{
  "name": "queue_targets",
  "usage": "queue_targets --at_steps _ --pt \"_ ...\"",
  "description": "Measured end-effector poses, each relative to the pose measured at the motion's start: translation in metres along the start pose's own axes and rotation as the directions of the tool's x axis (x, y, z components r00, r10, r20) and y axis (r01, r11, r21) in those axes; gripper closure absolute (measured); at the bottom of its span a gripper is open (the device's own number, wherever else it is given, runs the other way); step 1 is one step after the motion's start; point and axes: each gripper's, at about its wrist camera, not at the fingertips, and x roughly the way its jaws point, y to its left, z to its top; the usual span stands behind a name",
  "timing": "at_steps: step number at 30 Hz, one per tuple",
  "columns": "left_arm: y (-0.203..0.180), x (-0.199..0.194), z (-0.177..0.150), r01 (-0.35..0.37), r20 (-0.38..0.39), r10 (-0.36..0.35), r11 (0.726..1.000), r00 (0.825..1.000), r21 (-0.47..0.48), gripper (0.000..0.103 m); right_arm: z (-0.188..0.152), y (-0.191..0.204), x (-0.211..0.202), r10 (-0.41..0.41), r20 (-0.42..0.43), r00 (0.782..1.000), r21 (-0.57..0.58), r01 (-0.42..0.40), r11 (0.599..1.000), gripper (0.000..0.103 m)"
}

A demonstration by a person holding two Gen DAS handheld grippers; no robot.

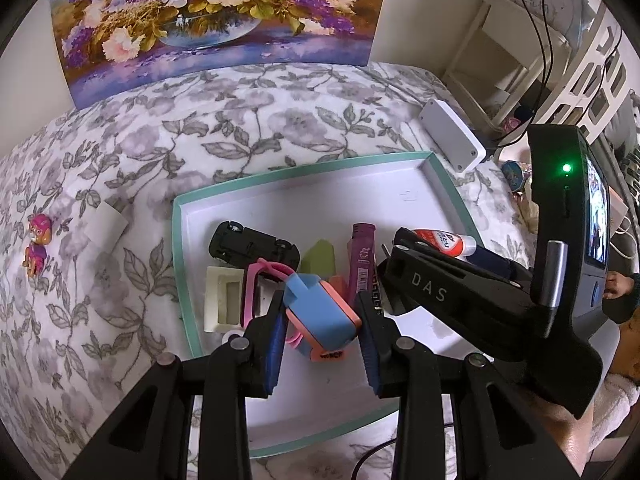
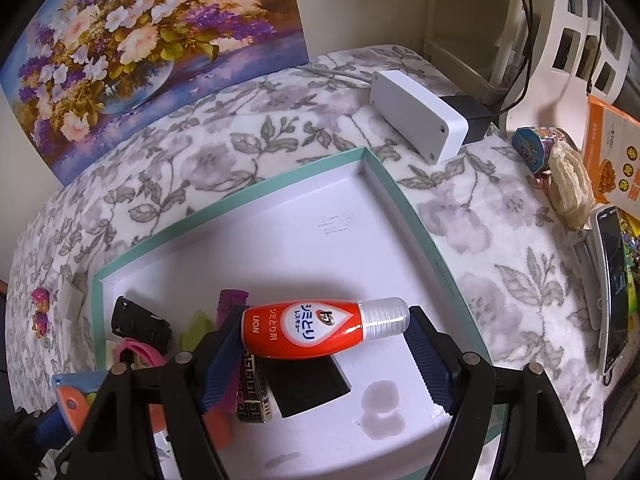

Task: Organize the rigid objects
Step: 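Carry the orange-blue toy with the left tool while the right tool carries the red bottle to the tray, then release the orange-blue toy with the left tool while the right tool drops the red bottle in the tray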

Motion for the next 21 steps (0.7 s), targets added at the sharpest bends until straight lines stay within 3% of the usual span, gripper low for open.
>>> queue_targets --at_steps 21 --pt "0.0057 0.0073 0.0011 -0.014 -0.022 0.014 1.000 1.000 -0.017 0.068 -0.0016 0.0043 0.0022 0.009 -0.013 1.000 -0.016 -0.009 1.000 0.022"
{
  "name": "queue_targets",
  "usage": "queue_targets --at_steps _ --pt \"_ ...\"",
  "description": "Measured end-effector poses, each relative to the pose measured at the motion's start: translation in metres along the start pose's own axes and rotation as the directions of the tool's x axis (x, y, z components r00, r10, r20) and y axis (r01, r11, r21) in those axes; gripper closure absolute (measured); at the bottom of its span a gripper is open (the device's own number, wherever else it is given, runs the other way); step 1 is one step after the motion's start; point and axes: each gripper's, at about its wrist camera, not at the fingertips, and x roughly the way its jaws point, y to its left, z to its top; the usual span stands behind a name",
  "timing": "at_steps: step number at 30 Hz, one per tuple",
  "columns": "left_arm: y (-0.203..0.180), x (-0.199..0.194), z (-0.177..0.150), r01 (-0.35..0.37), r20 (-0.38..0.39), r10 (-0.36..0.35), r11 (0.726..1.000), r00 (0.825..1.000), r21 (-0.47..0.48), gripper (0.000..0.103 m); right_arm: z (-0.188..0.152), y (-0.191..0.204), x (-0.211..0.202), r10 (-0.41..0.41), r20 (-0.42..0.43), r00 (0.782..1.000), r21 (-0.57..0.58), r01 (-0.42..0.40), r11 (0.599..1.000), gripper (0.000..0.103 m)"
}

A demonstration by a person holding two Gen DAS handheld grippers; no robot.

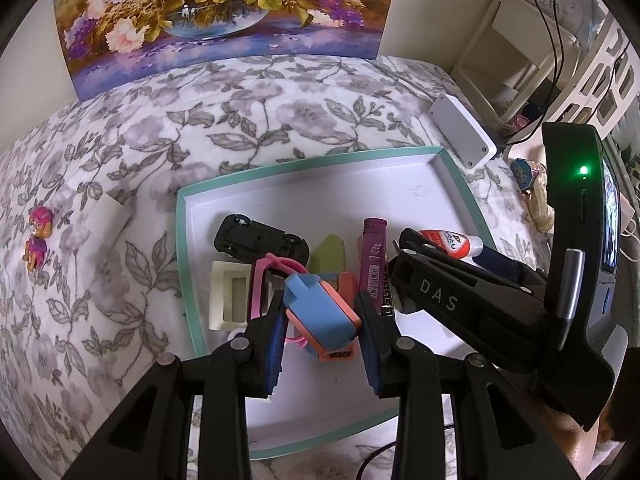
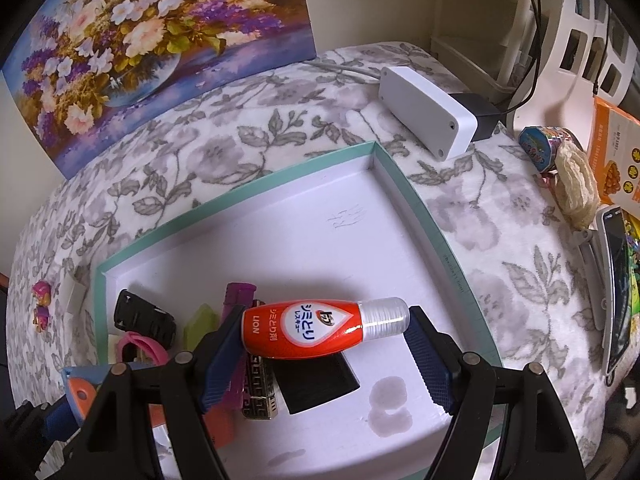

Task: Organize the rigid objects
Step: 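Release the orange-blue toy with the left tool while the right tool drops the red bottle in the tray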

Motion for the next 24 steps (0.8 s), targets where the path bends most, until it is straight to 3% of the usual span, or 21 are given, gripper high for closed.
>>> queue_targets --at_steps 6,13,24 --pt "0.001 -0.003 0.001 -0.009 0.009 0.009 1.000 1.000 0.000 0.065 -0.001 0.002 0.002 0.010 -0.007 1.000 0.000 -0.010 1.000 0.022" --pt "0.000 -0.003 0.001 -0.010 0.007 0.010 1.000 1.000 0.002 0.052 -0.002 0.001 0.005 -0.001 -0.021 1.000 0.001 0.001 1.000 0.021" --pt "0.020 -0.005 0.004 -0.004 0.005 0.005 0.998 1.000 -0.065 0.039 -0.004 -0.004 0.007 -0.019 -0.025 1.000 0.026 0.019 0.999 0.005"
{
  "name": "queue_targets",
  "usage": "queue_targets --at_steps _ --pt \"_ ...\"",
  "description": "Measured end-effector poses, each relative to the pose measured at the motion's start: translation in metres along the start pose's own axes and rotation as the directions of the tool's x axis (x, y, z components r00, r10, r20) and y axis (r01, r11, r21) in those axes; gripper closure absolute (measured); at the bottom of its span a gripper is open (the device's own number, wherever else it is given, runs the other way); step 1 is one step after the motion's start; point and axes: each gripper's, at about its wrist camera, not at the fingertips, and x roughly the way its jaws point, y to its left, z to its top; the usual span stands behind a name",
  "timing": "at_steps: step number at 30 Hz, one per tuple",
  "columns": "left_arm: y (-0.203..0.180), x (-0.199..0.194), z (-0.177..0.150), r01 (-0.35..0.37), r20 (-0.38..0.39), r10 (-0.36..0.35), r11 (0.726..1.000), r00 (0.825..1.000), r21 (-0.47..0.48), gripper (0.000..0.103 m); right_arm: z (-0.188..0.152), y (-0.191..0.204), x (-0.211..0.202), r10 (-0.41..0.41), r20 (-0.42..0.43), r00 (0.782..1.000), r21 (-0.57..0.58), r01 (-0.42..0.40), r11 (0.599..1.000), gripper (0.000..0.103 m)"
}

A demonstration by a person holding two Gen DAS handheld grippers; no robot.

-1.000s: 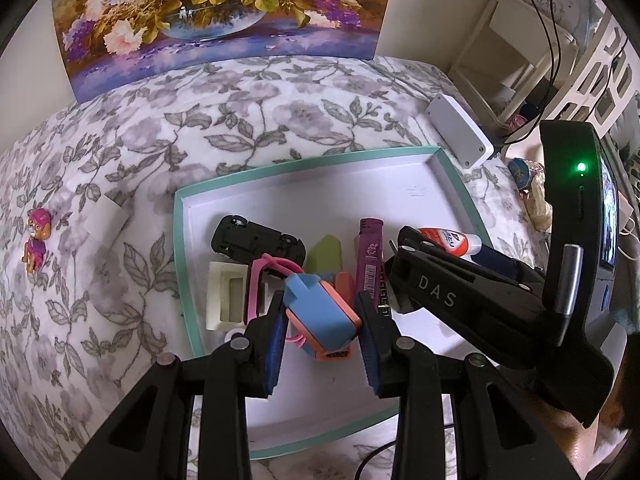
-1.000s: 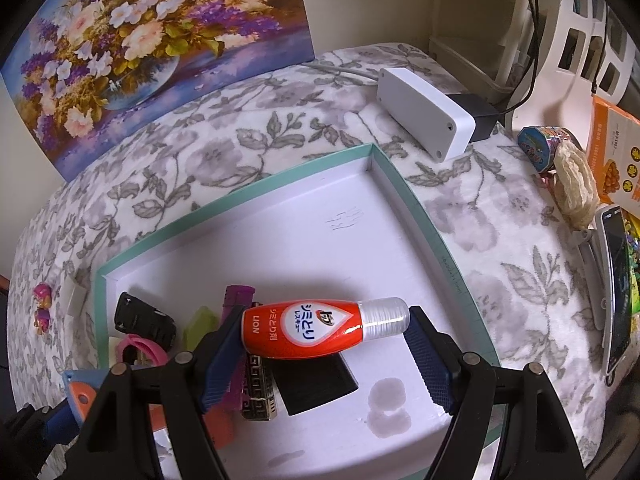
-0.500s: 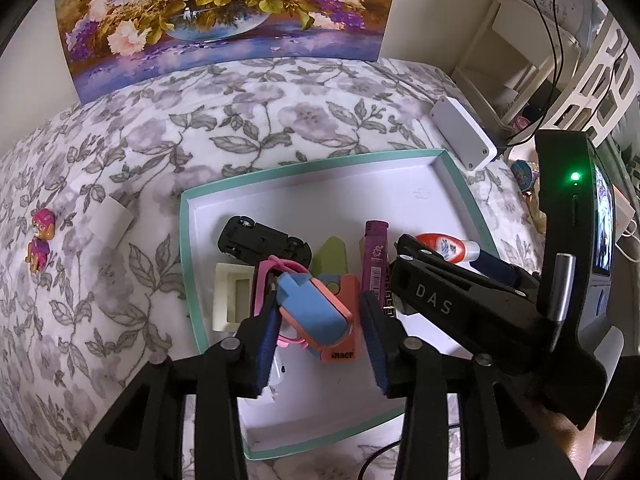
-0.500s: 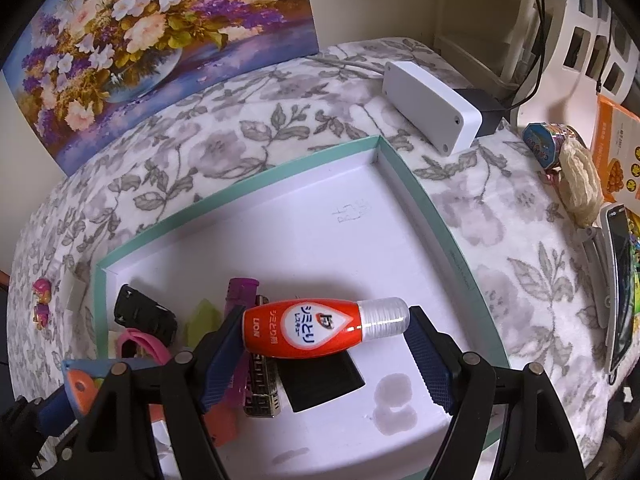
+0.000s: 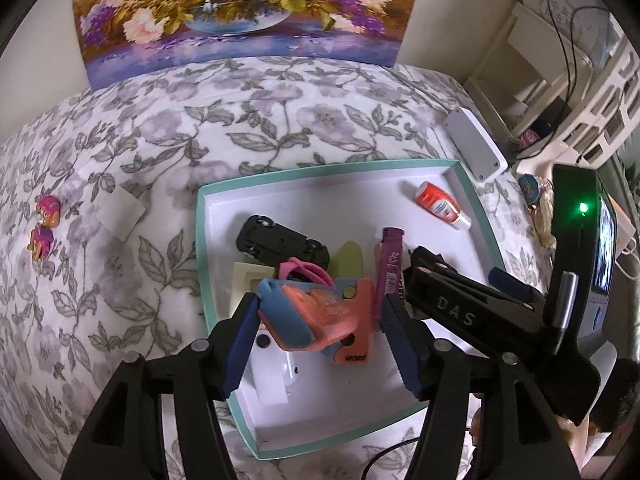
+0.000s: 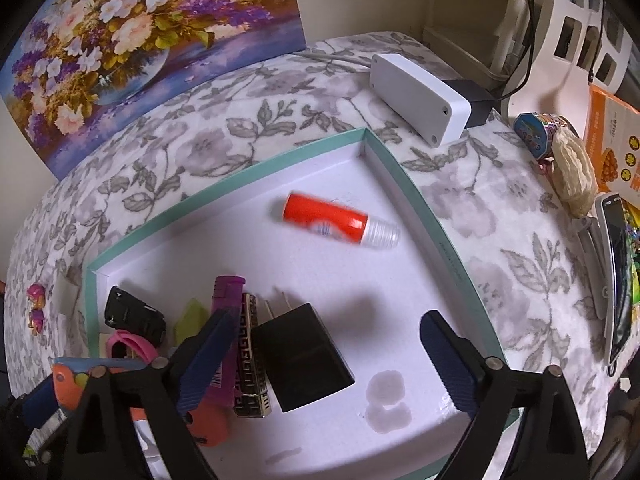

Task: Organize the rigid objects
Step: 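Release the orange-blue toy with the left tool while the right tool drops the red bottle in the tray, then move both tools back over the toy figure and white cube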

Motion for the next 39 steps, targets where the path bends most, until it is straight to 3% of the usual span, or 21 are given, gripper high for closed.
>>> queue_targets --at_steps 13,15,17,18,23,25,39 --pt "0.041 -0.001 0.004 0.008 0.001 -0.008 0.993 1.000 -0.120 0.038 -0.002 0.001 0.002 -0.011 -0.005 1.000 -0.004 0.011 1.000 0.001" --pt "0.049 -0.002 0.005 -0.015 0.004 0.016 0.990 1.000 -0.139 0.038 -0.002 0.002 0.001 -0.012 -0.005 1.000 -0.007 0.012 1.000 0.001" --pt "0.057 -0.002 0.006 -0.048 0.006 0.049 0.987 0.999 -0.154 0.032 -0.002 0.003 0.001 -0.010 -0.007 1.000 -0.012 0.010 1.000 0.001" --pt "0.061 -0.002 0.006 -0.067 0.005 0.069 0.984 0.998 -0.163 0.024 -0.002 0.004 0.001 -0.007 -0.009 1.000 -0.014 0.007 1.000 0.001" --pt "0.081 -0.002 0.008 -0.149 0.004 0.153 0.968 0.988 -0.200 0.020 -0.003 0.010 -0.003 0.012 -0.010 1.000 -0.023 -0.012 1.000 0.001" --pt "0.090 -0.001 0.008 -0.180 0.002 0.185 0.959 0.983 -0.219 0.012 -0.003 0.013 -0.004 0.016 -0.008 1.000 -0.029 -0.016 0.999 0.001" --pt "0.151 -0.008 0.009 -0.224 -0.008 0.237 0.905 0.972 -0.363 0.010 -0.010 0.052 -0.020 0.056 0.015 0.998 -0.115 -0.054 0.992 0.000"
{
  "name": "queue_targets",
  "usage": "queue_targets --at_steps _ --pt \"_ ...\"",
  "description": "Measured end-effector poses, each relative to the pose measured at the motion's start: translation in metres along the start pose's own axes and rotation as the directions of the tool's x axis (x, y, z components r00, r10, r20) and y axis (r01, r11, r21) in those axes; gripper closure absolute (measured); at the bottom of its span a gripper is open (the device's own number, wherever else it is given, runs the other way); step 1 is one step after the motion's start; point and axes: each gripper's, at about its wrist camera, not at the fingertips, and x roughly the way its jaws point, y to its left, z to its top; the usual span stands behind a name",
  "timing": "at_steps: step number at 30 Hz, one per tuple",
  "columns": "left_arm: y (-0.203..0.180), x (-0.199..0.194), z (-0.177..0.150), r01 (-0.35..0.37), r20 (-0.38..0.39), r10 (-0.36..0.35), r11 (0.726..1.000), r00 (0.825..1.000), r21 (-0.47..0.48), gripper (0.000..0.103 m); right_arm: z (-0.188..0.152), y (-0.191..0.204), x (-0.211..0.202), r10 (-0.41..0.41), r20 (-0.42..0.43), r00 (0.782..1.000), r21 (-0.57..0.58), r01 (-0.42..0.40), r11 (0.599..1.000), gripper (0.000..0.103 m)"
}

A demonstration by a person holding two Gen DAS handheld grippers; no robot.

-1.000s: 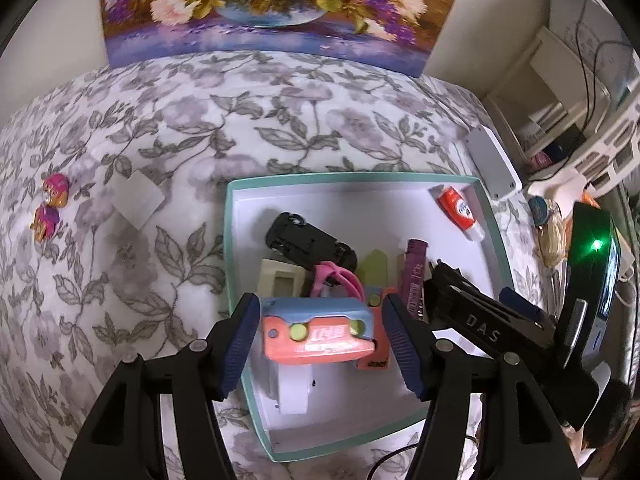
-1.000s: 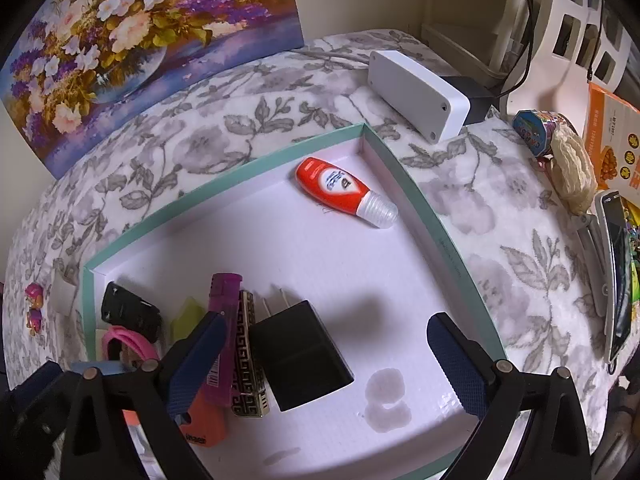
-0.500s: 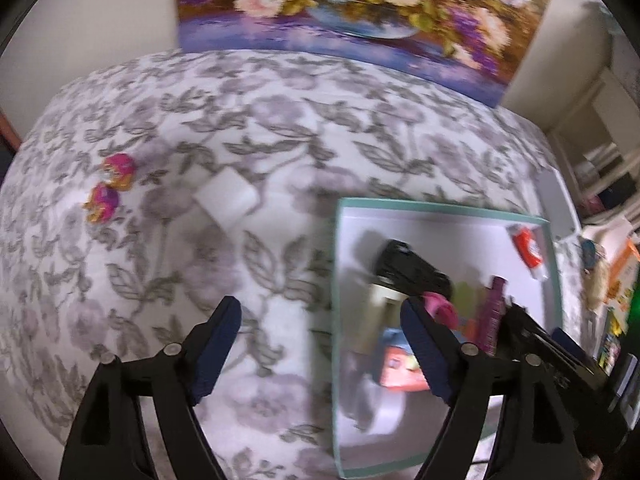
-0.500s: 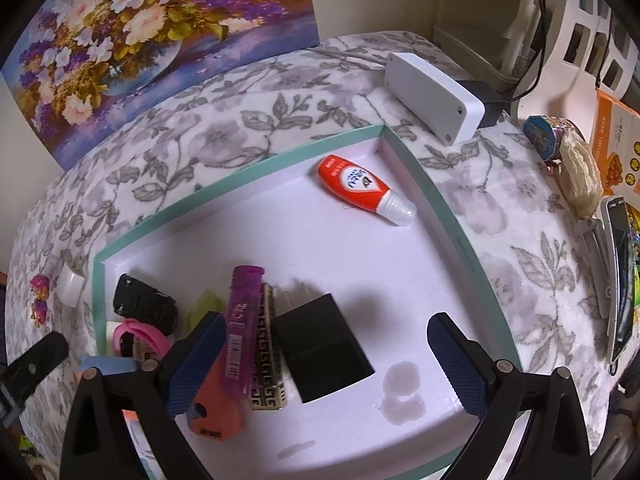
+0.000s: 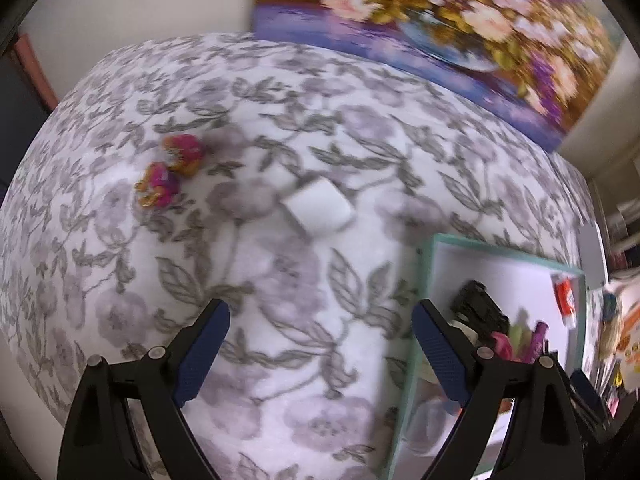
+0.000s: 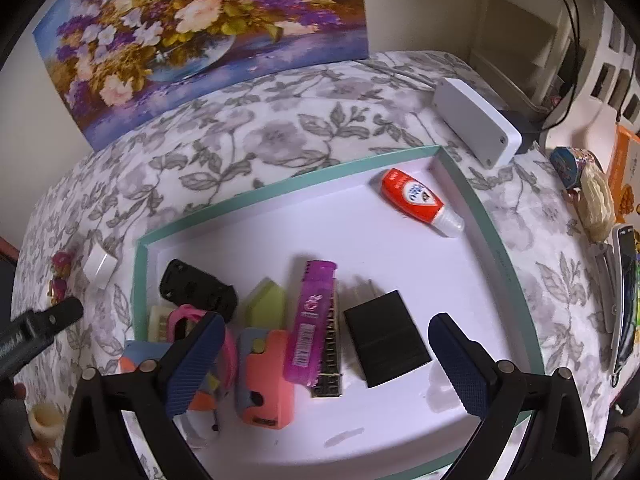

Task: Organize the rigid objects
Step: 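Move both tools back over the toy figure and white cube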

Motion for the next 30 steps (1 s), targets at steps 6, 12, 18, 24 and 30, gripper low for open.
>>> queue_targets --at_steps 6,12,18,24,30 --pt "0.027 -0.003 0.011 -0.036 0.022 0.037 0.999 0.999 -0.031 0.010 -0.002 0.021 -0.010 0.023 0.019 1.000 -0.041 -0.022 0.999 0.000" --pt "0.057 -0.011 0.022 -0.068 0.054 0.071 0.995 0.996 -0.069 0.009 -0.003 0.057 -0.020 0.056 0.049 0.997 -0.110 -0.051 0.993 0.000" --pt "0.090 -0.019 0.028 -0.078 0.069 0.086 0.990 0.994 -0.114 0.009 -0.010 0.099 -0.024 0.094 0.046 0.995 -0.184 -0.084 0.979 0.000" --pt "0.113 -0.025 0.034 -0.086 0.093 0.098 0.988 0.991 -0.128 0.009 -0.017 0.130 -0.023 0.117 0.034 0.993 -0.225 -0.106 0.969 0.000" --pt "0.134 -0.017 0.042 -0.089 0.081 0.103 0.983 0.991 -0.158 0.009 -0.017 0.158 -0.022 0.153 0.035 0.988 -0.253 -0.139 0.958 0.000"
